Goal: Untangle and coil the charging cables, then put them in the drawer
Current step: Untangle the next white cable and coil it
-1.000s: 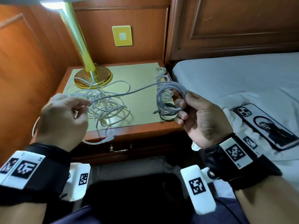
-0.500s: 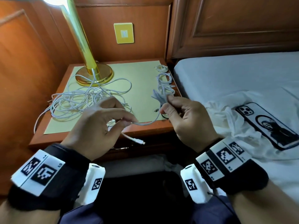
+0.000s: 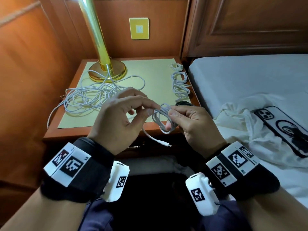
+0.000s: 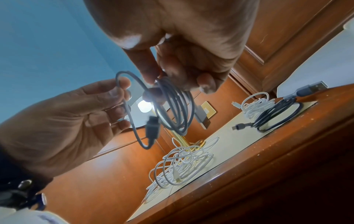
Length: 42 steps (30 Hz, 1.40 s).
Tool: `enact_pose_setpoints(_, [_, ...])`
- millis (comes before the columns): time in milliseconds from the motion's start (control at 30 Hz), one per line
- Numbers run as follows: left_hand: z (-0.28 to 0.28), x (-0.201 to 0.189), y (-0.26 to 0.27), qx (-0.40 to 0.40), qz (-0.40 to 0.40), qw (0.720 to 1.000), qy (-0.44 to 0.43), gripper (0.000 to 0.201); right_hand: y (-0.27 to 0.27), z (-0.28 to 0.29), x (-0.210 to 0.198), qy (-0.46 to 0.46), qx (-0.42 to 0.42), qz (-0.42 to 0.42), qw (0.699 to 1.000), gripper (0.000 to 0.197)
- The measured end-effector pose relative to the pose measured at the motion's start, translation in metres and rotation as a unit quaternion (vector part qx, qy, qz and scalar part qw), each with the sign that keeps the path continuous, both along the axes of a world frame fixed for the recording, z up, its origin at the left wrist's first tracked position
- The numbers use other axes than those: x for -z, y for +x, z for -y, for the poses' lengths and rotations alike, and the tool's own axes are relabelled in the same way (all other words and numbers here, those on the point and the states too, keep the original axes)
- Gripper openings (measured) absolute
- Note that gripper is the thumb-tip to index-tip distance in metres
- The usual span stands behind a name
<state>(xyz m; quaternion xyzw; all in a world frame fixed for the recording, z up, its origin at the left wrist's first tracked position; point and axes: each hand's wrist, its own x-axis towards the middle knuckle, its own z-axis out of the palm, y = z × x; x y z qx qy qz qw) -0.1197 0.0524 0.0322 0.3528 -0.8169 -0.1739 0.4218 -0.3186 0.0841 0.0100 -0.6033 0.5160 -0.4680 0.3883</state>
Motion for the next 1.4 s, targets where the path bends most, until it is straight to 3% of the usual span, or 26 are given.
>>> enact_pose_setpoints(100, [0.000,0.001,-0.002,-0.006,0.000,1.000,-0.002,0.019,0.000,0.000,0.000,0.015,0.000,0.025,1.000,0.040])
enact_pose_setpoints(267, [0.006,0.006,-0.003,-0.061,-0.022,0.998,0.017,0.011,0.003,0.000,-0.003,0.077,-0.004,0.136,0.988,0.032])
enact_pose_setpoints(467, [0.008,0.012,-0.015,-0.100,-0.050,0.992,0.051,0.004,0.007,-0.003,-0.009,0.081,0.028,0.127,0.988,0.050])
enact_pose_setpoints(633, [0.007,0.012,-0.026,-0.121,-0.074,0.982,0.124,0.005,0.009,-0.004,-0.009,0.071,0.094,0.130,0.984,0.040])
enact_pose_setpoints(700, [0.007,0.010,-0.030,-0.101,-0.092,0.979,0.152,0.008,0.008,-0.003,-0.008,0.064,0.127,0.106,0.984,0.041])
enact_pose_setpoints(833, [0.001,0.007,-0.035,-0.037,-0.107,0.973,0.201,0.037,0.003,-0.001,-0.008,0.023,0.152,0.021,0.988,0.054])
enact_pose_setpoints(1000, [-0.005,0.003,-0.038,0.022,-0.158,0.944,0.287,0.050,0.000,-0.001,-0.012,0.001,0.183,-0.023,0.983,0.061])
enact_pose_setpoints(1133, [-0.008,0.006,-0.043,0.058,-0.130,0.943,0.300,0.036,-0.004,0.001,-0.016,0.013,0.206,0.014,0.978,0.059])
enact_pose_setpoints(1400, [-0.005,0.012,-0.049,0.114,-0.193,0.922,0.315,0.011,-0.006,0.002,-0.011,0.000,0.190,-0.029,0.981,0.063])
